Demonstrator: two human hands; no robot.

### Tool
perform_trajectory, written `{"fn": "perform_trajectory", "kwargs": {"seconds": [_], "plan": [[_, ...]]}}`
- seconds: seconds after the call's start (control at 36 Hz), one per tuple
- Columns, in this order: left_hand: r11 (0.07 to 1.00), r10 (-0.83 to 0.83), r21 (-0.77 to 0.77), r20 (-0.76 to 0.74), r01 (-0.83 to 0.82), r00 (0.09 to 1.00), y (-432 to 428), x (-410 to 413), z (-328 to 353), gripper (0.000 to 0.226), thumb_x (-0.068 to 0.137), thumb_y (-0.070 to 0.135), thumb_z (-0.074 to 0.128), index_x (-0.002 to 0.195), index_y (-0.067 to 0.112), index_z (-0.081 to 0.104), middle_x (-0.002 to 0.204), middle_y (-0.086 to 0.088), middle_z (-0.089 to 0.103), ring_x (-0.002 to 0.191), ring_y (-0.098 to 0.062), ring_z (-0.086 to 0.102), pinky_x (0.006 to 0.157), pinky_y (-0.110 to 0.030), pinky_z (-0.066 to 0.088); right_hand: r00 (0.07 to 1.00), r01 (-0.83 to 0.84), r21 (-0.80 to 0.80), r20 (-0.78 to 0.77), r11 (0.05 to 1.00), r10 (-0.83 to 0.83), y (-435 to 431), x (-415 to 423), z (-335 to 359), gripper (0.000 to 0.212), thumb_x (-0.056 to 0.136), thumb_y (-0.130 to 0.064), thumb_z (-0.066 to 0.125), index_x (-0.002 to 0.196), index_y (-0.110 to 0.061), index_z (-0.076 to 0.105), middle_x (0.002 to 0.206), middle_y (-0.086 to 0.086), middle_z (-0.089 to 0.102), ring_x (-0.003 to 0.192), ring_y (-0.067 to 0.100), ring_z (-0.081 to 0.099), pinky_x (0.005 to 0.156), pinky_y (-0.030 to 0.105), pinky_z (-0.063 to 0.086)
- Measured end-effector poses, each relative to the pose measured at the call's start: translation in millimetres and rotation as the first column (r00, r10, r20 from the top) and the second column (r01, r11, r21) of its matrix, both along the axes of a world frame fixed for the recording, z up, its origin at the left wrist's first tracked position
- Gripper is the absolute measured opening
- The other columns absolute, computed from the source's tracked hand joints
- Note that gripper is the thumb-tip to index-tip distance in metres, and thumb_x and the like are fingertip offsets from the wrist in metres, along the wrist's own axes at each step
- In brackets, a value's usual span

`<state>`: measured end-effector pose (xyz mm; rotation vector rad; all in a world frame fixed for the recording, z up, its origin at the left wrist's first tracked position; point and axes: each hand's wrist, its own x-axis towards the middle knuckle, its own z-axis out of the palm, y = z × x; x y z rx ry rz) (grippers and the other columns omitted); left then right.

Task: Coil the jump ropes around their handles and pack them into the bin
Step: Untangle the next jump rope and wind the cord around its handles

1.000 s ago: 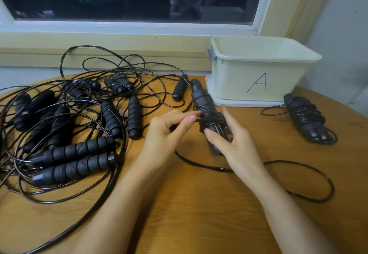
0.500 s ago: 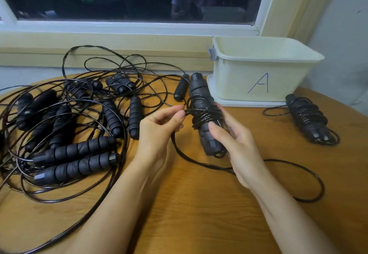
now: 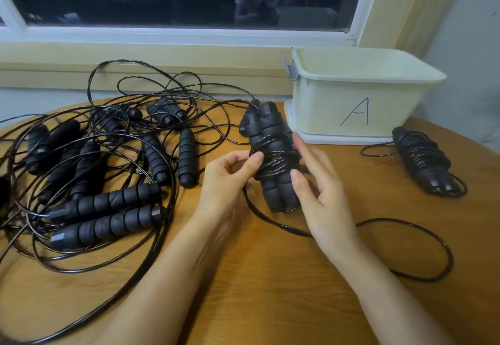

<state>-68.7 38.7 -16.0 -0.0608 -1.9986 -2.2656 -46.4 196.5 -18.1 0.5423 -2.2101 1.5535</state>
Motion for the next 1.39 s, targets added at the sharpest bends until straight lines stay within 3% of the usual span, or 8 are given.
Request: {"fn": "perform_trajectory", "kwargs": {"seconds": [0.14,0.22,0.36,0.61,0.86,1.17,1.28,1.39], "plan": [[0.995,0.078,-0.052,-0.046,-0.081,0.996,5,5,3,0.029,0.075,0.036,0.069,0.090,0.011,0.070,0.073,0.006,0.071,0.063,-0.005,0.060,0.051,-0.018,0.045,0.987,0.144,0.227,-0.106,0.963,-0.123,0,-1,-6,0.053,0.101,-0.019,0.036,0.154,-0.024,0.030,0.144,-0.007,0.049,0.131,0.004,0.045,0.105,0.014,0.036],[0.993,0.094,-0.065,-0.059,-0.098,0.994,7,7,4,0.032,0.072,0.040,0.070,0.086,0.010,0.069,0.068,0.006,0.070,0.059,-0.003,0.059,0.049,-0.017,0.044,0.974,0.225,0.411,-0.118,0.884,-0.193,-5,1,-8,0.066,0.096,-0.043,0.031,0.157,-0.027,0.011,0.151,-0.002,0.038,0.128,0.011,0.040,0.087,0.006,0.035],[0.989,0.119,-0.077,-0.086,-0.125,0.989,10,9,3,0.041,0.070,0.040,0.073,0.085,0.001,0.070,0.068,0.002,0.070,0.057,-0.004,0.062,0.050,-0.016,0.047,0.938,0.343,0.541,-0.158,0.768,-0.308,-7,3,-7,0.107,0.076,-0.079,0.043,0.158,-0.018,0.010,0.149,0.001,0.032,0.129,0.020,0.038,0.082,0.030,0.046],[0.984,0.141,-0.093,-0.102,-0.150,0.985,9,9,4,0.043,0.064,0.042,0.079,0.083,0.005,0.068,0.062,0.005,0.065,0.051,-0.005,0.055,0.045,-0.018,0.043,0.949,0.313,0.580,-0.210,0.752,-0.233,-8,3,-6,0.077,0.090,-0.047,0.052,0.157,-0.024,0.020,0.155,0.007,0.035,0.129,0.024,0.047,0.075,0.026,0.049],[0.975,-0.061,-0.223,-0.173,0.021,0.983,10,9,4,0.021,0.076,0.028,0.076,0.095,0.024,0.068,0.085,0.008,0.071,0.075,-0.005,0.062,0.057,-0.016,0.048,0.923,0.377,0.564,-0.169,0.734,-0.345,-3,0,-6,0.103,0.072,-0.046,0.082,0.155,-0.022,0.027,0.147,0.008,0.041,0.118,0.028,0.059,0.062,0.025,0.041],[0.915,-0.127,-0.403,-0.282,0.002,0.951,4,2,-3,0.027,0.094,0.020,0.062,0.121,0.018,0.062,0.105,0.007,0.066,0.097,-0.016,0.061,0.083,-0.036,0.053,0.964,0.266,0.375,-0.104,0.888,-0.244,5,-1,-7,0.080,0.088,-0.042,0.060,0.157,-0.034,0.020,0.146,-0.003,0.046,0.115,0.013,0.057,0.086,0.023,0.050],[0.938,-0.146,-0.343,-0.277,0.044,0.950,5,3,-1,0.024,0.094,0.017,0.061,0.119,0.018,0.061,0.114,0.006,0.064,0.100,-0.014,0.063,0.076,-0.027,0.054,0.982,0.185,0.277,-0.033,0.943,-0.183,4,-1,-6,0.080,0.089,-0.042,0.060,0.157,-0.036,0.016,0.136,-0.007,0.051,0.108,-0.003,0.050,0.084,0.002,0.039],[0.964,-0.146,-0.256,-0.270,0.075,0.952,6,7,4,0.025,0.086,0.025,0.063,0.111,0.022,0.061,0.107,0.010,0.066,0.092,-0.008,0.064,0.069,-0.022,0.053,0.987,0.161,0.265,-0.026,0.951,-0.160,4,1,-7,0.082,0.091,-0.041,0.062,0.156,-0.039,0.012,0.136,-0.007,0.052,0.113,0.002,0.052,0.083,0.011,0.045]]}}
